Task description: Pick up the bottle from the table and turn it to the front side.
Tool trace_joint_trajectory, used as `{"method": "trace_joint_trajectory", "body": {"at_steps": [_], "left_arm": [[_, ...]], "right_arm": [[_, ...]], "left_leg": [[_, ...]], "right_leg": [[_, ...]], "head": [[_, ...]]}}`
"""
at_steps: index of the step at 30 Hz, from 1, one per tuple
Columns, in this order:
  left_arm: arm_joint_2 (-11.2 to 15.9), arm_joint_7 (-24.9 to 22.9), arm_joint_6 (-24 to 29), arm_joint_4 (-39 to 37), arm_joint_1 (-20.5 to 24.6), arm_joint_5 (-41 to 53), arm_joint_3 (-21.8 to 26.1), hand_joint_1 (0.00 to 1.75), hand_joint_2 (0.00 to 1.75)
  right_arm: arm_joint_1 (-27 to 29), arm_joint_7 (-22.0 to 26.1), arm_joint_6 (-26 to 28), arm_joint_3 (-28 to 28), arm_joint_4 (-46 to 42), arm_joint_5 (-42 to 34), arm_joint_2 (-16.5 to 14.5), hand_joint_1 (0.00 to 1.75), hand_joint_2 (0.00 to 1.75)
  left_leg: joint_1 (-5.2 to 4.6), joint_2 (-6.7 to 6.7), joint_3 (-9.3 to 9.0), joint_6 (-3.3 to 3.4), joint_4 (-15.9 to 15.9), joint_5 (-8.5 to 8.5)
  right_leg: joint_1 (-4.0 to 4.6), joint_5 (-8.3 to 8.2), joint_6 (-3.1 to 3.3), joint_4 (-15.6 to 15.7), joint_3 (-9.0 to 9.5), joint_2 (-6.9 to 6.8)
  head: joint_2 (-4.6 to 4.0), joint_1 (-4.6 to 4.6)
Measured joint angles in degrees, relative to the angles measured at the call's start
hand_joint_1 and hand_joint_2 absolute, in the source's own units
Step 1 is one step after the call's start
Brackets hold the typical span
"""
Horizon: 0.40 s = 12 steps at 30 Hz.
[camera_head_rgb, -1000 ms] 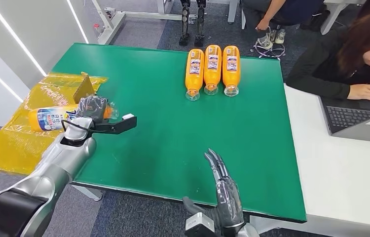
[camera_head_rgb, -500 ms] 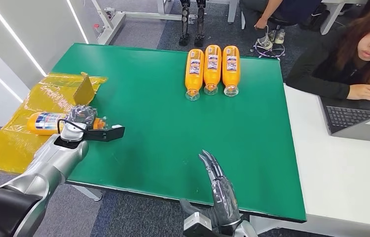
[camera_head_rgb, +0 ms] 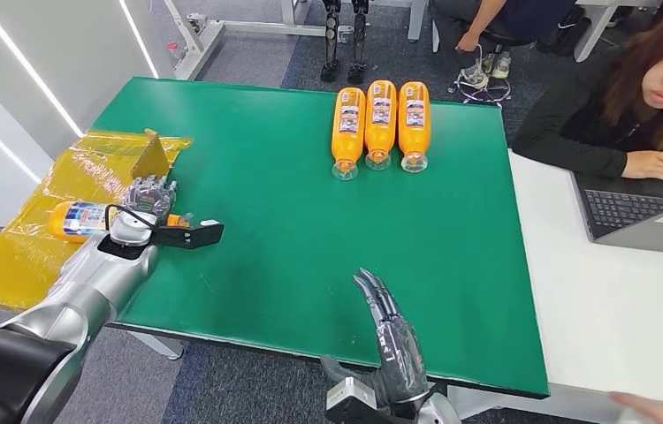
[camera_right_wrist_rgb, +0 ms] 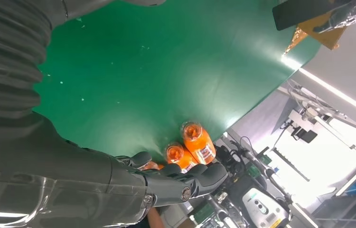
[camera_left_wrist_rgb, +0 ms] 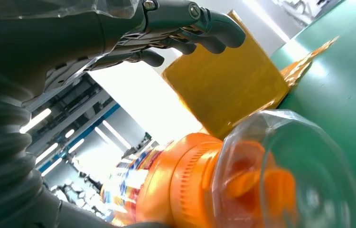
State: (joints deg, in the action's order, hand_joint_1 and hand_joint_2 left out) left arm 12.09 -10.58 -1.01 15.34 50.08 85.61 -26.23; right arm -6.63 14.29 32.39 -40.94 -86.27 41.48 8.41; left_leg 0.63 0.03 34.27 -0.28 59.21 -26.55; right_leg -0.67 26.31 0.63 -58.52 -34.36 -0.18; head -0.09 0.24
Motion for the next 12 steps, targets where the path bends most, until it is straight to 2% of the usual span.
{"method": "trace_joint_trajectory", "body": {"at_steps": [1,5,8,12], "left_arm": [[-0.18,0.51,0.86,0.00,0.28,-0.04,0.00,0.00,1.75],[-2.99,5.25,11.05,0.62,3.62,-0.72,0.00,0.00,1.75],[-4.23,6.98,12.88,1.22,4.30,-1.00,0.00,0.00,1.75],[-5.94,12.70,16.12,3.94,4.22,-2.66,0.02,0.00,1.75]], "right_arm": [[-0.01,-0.03,-0.04,0.00,0.00,0.01,0.00,0.00,1.75],[0.13,-0.85,-0.02,0.00,-0.02,1.07,0.00,0.00,1.75],[0.46,-1.19,0.04,0.07,-0.07,1.49,0.00,0.00,1.75],[2.00,-2.16,0.54,0.78,-0.69,3.29,-0.01,0.00,1.75]], "left_leg": [[0.00,0.00,0.00,0.00,0.00,0.00],[-0.01,-0.02,-0.01,-0.02,0.01,0.02],[-0.02,0.07,-0.04,-0.02,0.03,0.01],[-0.02,-0.09,-0.02,-0.02,0.04,0.01]], "right_leg": [[0.00,0.00,0.00,0.00,0.00,0.00],[-0.01,-0.01,0.00,0.00,0.03,-0.03],[-0.02,-0.03,0.01,0.01,0.01,0.08],[-0.02,-0.03,0.01,0.04,0.02,-0.09]], "head": [[0.00,0.00],[0.00,0.02],[0.00,0.01],[0.00,-0.01]]}}
